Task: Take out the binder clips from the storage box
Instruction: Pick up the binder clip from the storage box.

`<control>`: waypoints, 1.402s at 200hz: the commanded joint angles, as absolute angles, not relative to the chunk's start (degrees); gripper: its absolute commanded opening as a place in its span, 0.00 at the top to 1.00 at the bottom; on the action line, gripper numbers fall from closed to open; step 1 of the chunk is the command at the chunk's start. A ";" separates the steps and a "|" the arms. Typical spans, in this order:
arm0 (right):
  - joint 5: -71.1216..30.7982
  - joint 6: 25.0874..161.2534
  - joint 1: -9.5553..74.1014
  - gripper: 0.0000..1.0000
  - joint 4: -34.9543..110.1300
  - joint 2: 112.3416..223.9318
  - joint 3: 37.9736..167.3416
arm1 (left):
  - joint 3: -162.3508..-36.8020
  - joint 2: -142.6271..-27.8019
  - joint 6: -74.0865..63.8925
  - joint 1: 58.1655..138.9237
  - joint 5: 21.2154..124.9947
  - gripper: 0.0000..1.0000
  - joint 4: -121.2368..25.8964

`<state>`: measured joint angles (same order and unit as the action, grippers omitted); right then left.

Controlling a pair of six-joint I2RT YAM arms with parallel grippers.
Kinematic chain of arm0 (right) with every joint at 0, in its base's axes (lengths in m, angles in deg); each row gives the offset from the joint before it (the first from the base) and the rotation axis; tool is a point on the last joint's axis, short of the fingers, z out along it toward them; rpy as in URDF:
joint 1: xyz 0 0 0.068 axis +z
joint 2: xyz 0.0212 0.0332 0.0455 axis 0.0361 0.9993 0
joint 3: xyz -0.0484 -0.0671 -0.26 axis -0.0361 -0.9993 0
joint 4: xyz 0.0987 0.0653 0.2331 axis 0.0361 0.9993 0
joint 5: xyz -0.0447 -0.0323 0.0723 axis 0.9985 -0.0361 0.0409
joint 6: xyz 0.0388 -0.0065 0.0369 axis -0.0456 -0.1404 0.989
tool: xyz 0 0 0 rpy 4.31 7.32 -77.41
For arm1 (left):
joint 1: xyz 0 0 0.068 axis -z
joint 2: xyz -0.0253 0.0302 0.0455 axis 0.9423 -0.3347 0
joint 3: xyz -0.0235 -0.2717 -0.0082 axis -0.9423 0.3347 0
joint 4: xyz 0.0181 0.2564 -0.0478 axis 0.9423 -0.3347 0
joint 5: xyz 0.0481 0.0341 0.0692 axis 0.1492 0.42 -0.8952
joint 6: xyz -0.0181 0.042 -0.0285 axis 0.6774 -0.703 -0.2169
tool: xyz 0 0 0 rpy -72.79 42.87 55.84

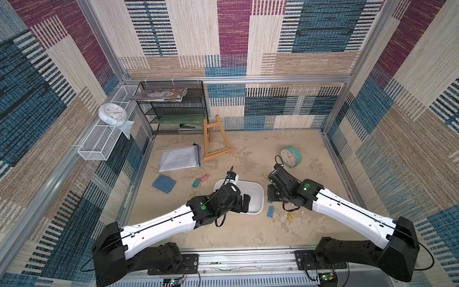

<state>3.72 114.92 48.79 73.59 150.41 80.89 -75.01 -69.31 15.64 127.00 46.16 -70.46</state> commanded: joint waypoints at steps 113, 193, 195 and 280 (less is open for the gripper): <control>-17.57 102.99 48.04 0.68 61.63 177.74 89.98 | -69.10 -65.00 17.50 122.52 45.95 0.01 -72.71; -20.29 100.75 48.02 0.73 60.69 185.66 92.61 | -68.49 -67.13 18.58 122.21 47.61 0.01 -72.60; -20.33 100.79 47.99 0.74 60.67 185.69 92.61 | -68.48 -67.16 18.49 122.26 47.60 0.01 -72.60; -18.62 101.23 48.02 0.93 62.06 183.04 92.35 | -69.96 -69.46 17.57 122.02 48.61 0.01 -72.32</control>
<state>-19.60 101.65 48.05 60.19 184.02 92.27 -69.21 -69.03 18.33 122.08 48.06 -72.60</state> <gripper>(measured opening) 0.094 0.993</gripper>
